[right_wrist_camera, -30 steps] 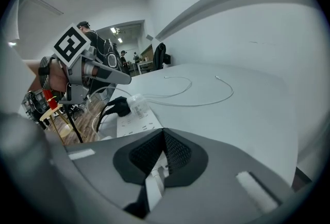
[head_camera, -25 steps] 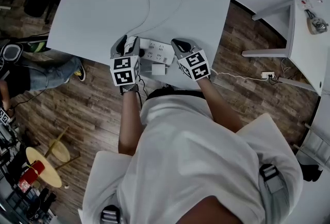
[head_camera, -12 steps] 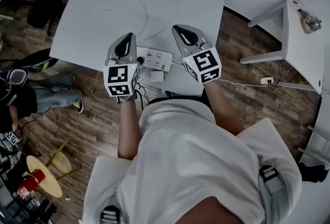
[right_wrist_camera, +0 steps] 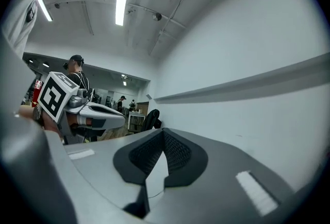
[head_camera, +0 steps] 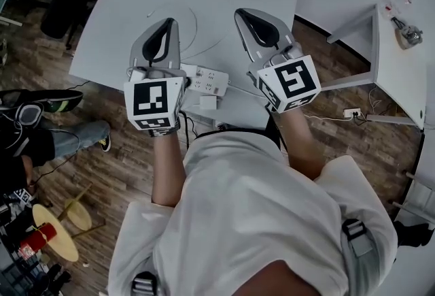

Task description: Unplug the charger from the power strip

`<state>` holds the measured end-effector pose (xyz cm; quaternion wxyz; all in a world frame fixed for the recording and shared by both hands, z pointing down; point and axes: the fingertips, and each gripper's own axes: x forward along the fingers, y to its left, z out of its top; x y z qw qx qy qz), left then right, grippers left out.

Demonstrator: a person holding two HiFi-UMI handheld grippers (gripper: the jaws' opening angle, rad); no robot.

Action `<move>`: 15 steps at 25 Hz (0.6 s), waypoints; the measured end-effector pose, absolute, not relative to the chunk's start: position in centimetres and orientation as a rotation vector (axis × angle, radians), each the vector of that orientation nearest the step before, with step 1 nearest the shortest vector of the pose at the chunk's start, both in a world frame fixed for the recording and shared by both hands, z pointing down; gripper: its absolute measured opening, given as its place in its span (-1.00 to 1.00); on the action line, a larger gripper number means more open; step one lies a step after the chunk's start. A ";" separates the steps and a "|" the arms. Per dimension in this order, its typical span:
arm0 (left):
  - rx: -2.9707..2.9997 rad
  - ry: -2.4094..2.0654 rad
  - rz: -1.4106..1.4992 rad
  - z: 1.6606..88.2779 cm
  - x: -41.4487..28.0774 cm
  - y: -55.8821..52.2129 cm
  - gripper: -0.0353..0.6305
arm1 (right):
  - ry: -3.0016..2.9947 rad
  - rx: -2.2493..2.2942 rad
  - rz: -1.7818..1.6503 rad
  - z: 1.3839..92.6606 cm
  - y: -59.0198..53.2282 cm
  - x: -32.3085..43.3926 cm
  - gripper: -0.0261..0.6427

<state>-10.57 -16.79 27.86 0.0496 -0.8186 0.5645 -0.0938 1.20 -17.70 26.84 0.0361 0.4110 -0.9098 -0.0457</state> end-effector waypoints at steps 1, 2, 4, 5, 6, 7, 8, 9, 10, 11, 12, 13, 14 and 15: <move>-2.478 1.719 -0.299 27.5 -10.7 -16.8 -0.88 | -2.800 1.266 -0.153 26.3 -17.6 1.2 -0.92; -2.465 1.721 -0.308 27.3 -10.8 -16.8 -0.88 | -2.806 1.268 -0.162 26.0 -17.6 1.2 -0.92; -2.457 1.728 -0.310 27.1 -11.0 -16.8 -0.88 | -2.810 1.267 -0.166 25.7 -17.6 1.1 -0.92; -2.458 1.730 -0.308 27.1 -11.0 -16.7 -0.88 | -2.811 1.266 -0.163 25.7 -17.5 1.2 -0.92; -2.459 1.730 -0.306 27.1 -11.0 -16.6 -0.88 | -2.812 1.266 -0.158 25.8 -17.5 1.2 -0.92; -2.460 1.728 -0.306 27.1 -10.9 -16.5 -0.88 | -2.814 1.267 -0.151 25.8 -17.4 1.2 -0.92; -2.464 1.725 -0.306 27.2 -10.8 -16.5 -0.88 | -2.815 1.267 -0.144 25.9 -17.4 1.3 -0.92; -2.468 1.722 -0.308 27.3 -10.7 -16.5 -0.88 | -2.814 1.268 -0.139 25.9 -17.4 1.3 -0.92; -2.473 1.721 -0.311 27.5 -10.7 -16.6 -0.88 | -2.812 1.270 -0.138 26.0 -17.4 1.3 -0.92; -2.477 1.721 -0.318 27.7 -10.6 -16.7 -0.88 | -2.808 1.271 -0.138 26.1 -17.4 1.4 -0.92; -2.479 1.724 -0.326 27.9 -10.6 -16.7 -0.88 | -2.805 1.273 -0.139 26.1 -17.4 1.4 -0.92; -2.481 1.727 -0.334 28.2 -10.6 -16.7 -0.88 | -2.802 1.275 -0.140 26.2 -17.4 1.5 -0.92; -2.484 1.730 -0.339 28.4 -10.6 -16.7 -0.88 | -2.799 1.275 -0.141 26.2 -17.4 1.5 -0.92; -2.486 1.731 -0.342 28.5 -10.6 -16.7 -0.88 | -2.797 1.275 -0.142 26.3 -17.4 1.5 -0.92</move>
